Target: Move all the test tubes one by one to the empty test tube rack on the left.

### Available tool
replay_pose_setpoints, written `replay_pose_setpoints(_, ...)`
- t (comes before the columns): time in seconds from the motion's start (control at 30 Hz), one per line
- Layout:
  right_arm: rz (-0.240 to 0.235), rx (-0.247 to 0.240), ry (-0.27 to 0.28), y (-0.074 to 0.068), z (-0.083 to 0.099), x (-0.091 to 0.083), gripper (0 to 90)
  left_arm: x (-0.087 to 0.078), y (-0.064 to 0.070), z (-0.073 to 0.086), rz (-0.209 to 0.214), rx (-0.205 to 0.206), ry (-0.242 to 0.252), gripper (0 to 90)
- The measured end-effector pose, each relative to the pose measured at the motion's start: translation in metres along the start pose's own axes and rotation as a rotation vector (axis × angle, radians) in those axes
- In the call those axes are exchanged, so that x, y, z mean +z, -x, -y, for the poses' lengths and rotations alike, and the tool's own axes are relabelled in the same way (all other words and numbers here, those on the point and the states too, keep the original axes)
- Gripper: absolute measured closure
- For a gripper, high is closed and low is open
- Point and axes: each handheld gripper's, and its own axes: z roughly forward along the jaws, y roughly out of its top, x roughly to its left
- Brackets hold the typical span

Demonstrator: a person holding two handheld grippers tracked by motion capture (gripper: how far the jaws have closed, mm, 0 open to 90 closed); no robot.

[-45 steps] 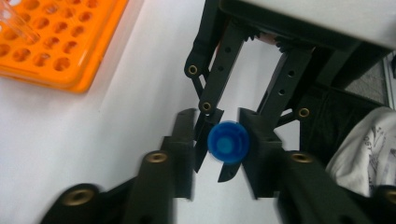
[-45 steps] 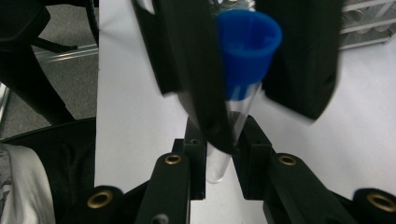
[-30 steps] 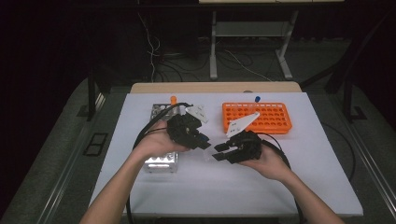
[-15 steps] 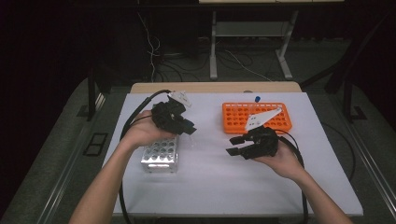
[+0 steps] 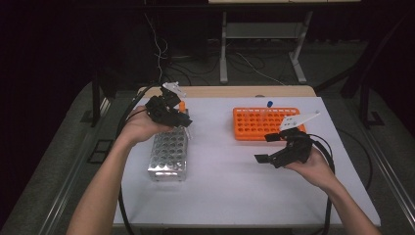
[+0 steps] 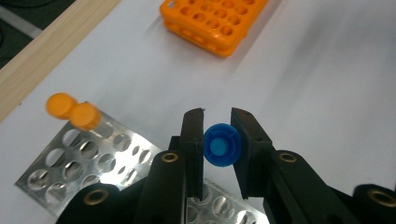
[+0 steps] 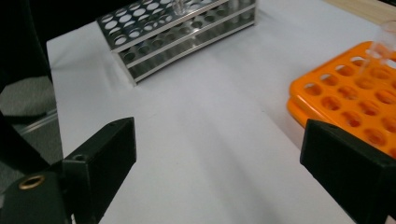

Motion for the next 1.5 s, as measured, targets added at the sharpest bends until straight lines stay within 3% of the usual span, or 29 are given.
replay_pose_setpoints(0.03,0.002,0.019,-0.005,0.002,0.001,-0.001,0.2,0.000,-0.002,0.000,-0.006,-0.003,0.001,74.0)
replay_pose_setpoints(0.2,0.021,0.056,-0.009,0.012,0.006,-0.007,0.1,0.001,-0.014,-0.004,-0.038,-0.019,-0.013,74.0)
replay_pose_setpoints(0.83,0.073,0.122,-0.006,0.040,0.024,-0.025,0.1,0.016,-0.053,-0.009,-0.120,-0.086,-0.023,74.1)
replay_pose_setpoints(1.13,0.082,0.136,-0.013,0.053,0.023,-0.025,0.1,0.027,-0.060,-0.006,-0.119,-0.108,-0.033,74.1)
replay_pose_setpoints(1.5,0.110,0.161,-0.029,0.081,0.015,-0.022,0.1,0.036,-0.064,0.004,-0.112,-0.135,-0.037,74.0)
